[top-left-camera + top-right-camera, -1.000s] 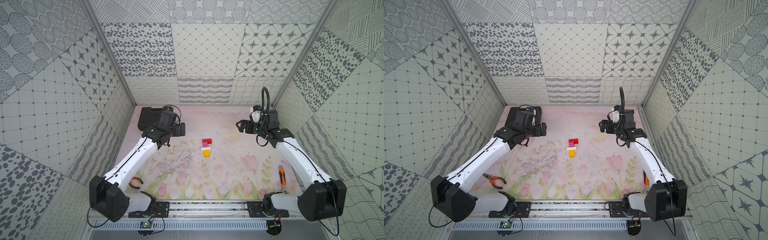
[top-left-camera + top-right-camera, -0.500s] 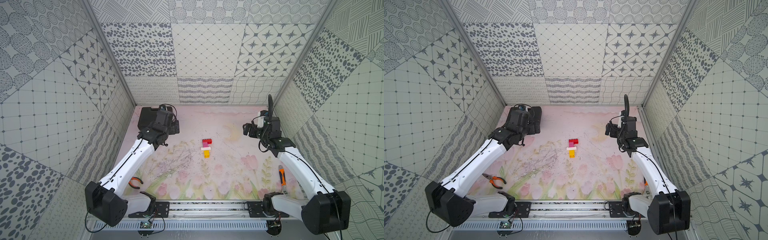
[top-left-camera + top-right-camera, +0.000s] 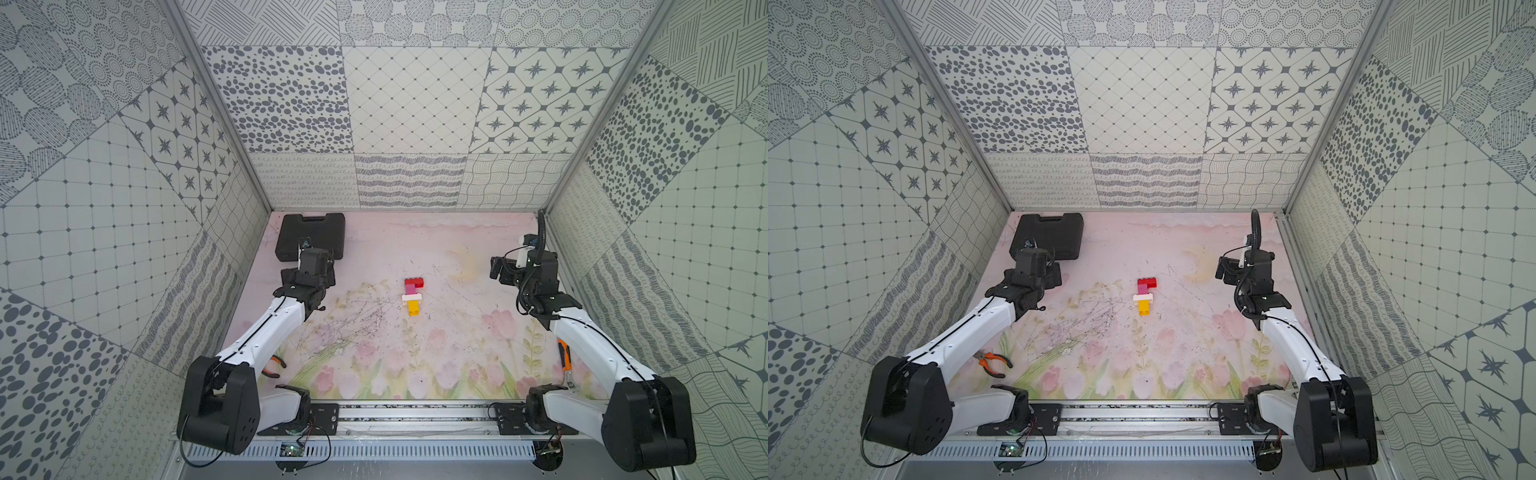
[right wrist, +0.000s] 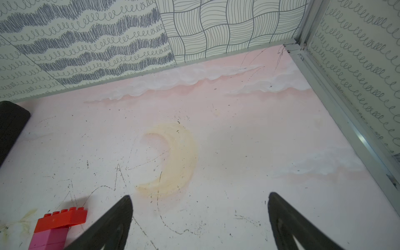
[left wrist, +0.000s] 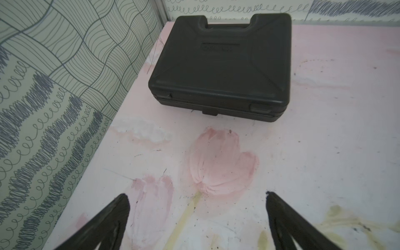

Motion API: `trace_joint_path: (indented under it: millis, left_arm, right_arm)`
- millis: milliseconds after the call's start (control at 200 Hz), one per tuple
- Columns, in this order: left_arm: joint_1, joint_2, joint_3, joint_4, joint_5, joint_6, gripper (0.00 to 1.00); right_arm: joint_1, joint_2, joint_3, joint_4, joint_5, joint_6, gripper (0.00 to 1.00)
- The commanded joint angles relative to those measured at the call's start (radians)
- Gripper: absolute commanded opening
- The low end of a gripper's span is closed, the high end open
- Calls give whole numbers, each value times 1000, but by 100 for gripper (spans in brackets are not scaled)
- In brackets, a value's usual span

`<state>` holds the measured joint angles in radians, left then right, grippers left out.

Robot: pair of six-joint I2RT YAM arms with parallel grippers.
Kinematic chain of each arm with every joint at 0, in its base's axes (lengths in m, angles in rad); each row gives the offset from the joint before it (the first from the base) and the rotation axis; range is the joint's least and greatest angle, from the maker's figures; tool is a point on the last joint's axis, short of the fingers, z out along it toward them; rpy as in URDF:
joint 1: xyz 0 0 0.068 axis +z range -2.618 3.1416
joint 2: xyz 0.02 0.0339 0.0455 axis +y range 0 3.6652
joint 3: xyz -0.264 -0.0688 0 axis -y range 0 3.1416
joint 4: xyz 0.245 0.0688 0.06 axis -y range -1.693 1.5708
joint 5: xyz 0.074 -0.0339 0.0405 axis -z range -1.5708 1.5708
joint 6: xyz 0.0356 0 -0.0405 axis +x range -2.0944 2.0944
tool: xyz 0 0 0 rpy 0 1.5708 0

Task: Assemble the letter f with lego
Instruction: Reset both arms

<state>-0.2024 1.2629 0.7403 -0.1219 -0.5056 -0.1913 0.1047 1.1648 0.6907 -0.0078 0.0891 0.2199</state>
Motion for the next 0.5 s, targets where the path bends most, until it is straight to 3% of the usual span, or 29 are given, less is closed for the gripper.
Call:
trace_joint_path:
  millis: [0,205,390,445,490]
  left_arm:
    - [69,12,-158,392,38,86,99]
    - [103,152,-235,650,59,129,99]
    - [105,283,-286,893,155,209,99]
    - [112,268,-269,825,179,190,99]
    - [118,278,-283,873,221,211,99]
  right_arm:
    - [-9,9,-62,185,21,-46,98]
    - [-26,60,-103,248,17,-78,98]
    - [-53,121,-195,419,29,-111,98]
    - [-62,148,-209,455,28,-113,98]
    - [-65,168,-220,487,24,-132,98]
